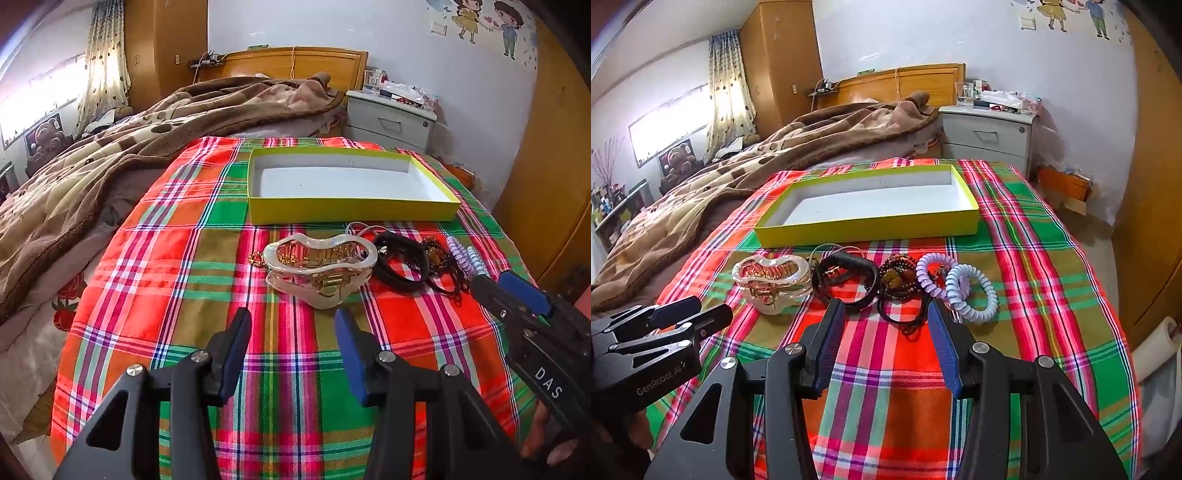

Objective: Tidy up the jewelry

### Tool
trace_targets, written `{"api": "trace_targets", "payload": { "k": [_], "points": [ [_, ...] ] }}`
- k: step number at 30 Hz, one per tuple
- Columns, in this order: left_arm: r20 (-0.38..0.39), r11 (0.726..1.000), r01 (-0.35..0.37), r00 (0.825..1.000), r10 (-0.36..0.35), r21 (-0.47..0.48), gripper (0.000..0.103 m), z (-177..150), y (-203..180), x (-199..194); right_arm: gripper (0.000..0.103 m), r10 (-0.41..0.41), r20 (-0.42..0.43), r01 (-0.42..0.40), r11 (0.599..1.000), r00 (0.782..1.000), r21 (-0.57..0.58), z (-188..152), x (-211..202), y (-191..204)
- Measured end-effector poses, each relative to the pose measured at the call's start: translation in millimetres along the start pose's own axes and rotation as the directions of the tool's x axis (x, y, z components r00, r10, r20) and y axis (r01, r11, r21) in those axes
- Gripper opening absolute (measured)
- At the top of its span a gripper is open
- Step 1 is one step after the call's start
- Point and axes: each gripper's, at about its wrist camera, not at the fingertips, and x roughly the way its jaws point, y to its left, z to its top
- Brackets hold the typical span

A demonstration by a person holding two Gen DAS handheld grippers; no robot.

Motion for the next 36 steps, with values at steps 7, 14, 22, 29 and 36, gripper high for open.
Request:
{"api": "trace_targets", "payload": {
  "k": [7, 14, 22, 29, 36],
  "points": [
    [-0.004, 1.0, 0.002, 1.0, -0.002, -0.002, 0.049, -0.9, 0.1, -0.1, 0.047, 0.001, 0.002, -0.001, 1.0, 1.0, 0.002, -1.3, -0.9, -0.4],
    [-0.01, 1.0, 0.003, 1.0, -0.003, -0.007, 0.049, -1.7, 1.7, 0.1, 0.047, 0.003, 0.001, -0.003, 1.0, 1.0, -0.002, -1.2, -0.4, 1.4],
    [-0.02, 1.0, 0.003, 1.0, -0.004, -0.013, 0.049, -2.6, 3.2, 2.1, 0.047, 0.005, -0.003, -0.005, 1.0, 1.0, 0.001, -1.6, 0.4, 1.2],
    [-0.026, 1.0, 0.004, 1.0, -0.004, -0.017, 0.049, -3.4, 4.0, 3.3, 0.047, 0.006, -0.006, -0.006, 1.0, 1.0, -0.001, -2.0, 1.5, 2.5],
    [-0.026, 1.0, 0.001, 1.0, -0.001, -0.018, 0.049, -3.4, 4.1, 3.0, 0.048, 0.007, -0.007, -0.007, 1.0, 1.0, -0.001, -2.5, 1.7, 2.8]
  ]
}}
